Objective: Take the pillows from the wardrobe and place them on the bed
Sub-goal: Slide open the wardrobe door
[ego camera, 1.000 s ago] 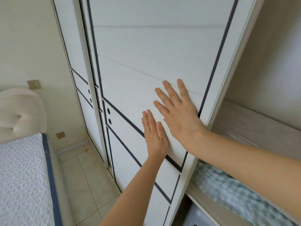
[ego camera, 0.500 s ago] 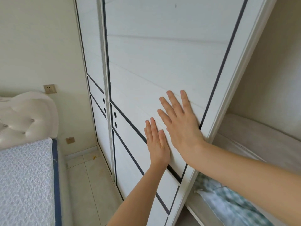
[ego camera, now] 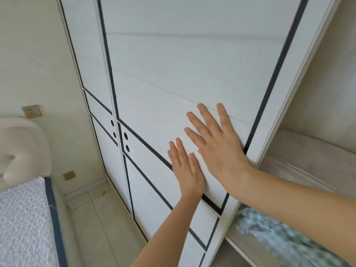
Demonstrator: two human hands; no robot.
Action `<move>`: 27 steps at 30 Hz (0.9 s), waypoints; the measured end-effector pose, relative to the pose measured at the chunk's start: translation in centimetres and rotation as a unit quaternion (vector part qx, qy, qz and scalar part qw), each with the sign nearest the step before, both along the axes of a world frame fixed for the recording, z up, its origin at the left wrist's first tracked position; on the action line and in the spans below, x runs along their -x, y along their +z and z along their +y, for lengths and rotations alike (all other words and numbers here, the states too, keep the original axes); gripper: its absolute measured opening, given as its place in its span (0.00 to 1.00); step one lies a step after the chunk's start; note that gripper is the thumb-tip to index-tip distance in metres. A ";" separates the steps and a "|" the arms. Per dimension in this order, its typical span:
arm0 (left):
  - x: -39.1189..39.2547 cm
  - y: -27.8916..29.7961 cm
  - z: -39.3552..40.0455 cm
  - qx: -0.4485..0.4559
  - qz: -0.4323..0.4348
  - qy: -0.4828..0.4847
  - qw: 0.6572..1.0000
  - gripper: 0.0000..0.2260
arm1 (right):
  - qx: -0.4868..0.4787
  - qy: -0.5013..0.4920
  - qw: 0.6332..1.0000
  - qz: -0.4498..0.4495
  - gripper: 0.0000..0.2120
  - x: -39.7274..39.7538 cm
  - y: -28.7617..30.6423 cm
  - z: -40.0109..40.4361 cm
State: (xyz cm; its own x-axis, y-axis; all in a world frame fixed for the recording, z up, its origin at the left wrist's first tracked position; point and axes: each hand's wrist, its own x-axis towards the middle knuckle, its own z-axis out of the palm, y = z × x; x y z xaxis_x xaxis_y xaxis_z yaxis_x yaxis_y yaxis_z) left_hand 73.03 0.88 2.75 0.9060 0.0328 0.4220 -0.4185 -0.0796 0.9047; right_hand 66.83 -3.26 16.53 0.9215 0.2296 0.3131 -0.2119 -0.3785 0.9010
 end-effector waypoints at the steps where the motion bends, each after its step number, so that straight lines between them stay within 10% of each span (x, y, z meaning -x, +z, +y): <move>1: 0.0 0.0 0.0 -0.002 0.000 0.000 1.000 0.22 | -0.004 0.001 1.000 0.000 0.36 0.0 0.0 0.0; 13: 0.0 0.2 1.5 -0.023 0.004 -0.019 1.000 0.23 | -0.118 0.055 0.991 0.007 0.31 1.0 1.0 1.1; 20: 1.4 3.5 2.7 -0.042 0.017 0.042 0.998 0.17 | -0.276 0.335 0.901 0.012 0.20 5.3 2.5 0.3; 27: 8.8 5.8 0.8 0.090 -0.031 0.088 0.992 0.12 | -0.357 0.391 0.848 -0.008 0.18 12.9 2.4 -5.2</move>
State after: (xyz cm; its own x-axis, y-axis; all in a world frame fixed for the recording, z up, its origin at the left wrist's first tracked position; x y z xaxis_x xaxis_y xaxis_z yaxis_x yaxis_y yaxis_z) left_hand 64.23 1.70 8.50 0.8517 0.2686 0.4500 -0.4684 0.0047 0.8835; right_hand 53.95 -8.46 18.93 0.5695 0.5142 0.6413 0.3448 -0.8577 0.3815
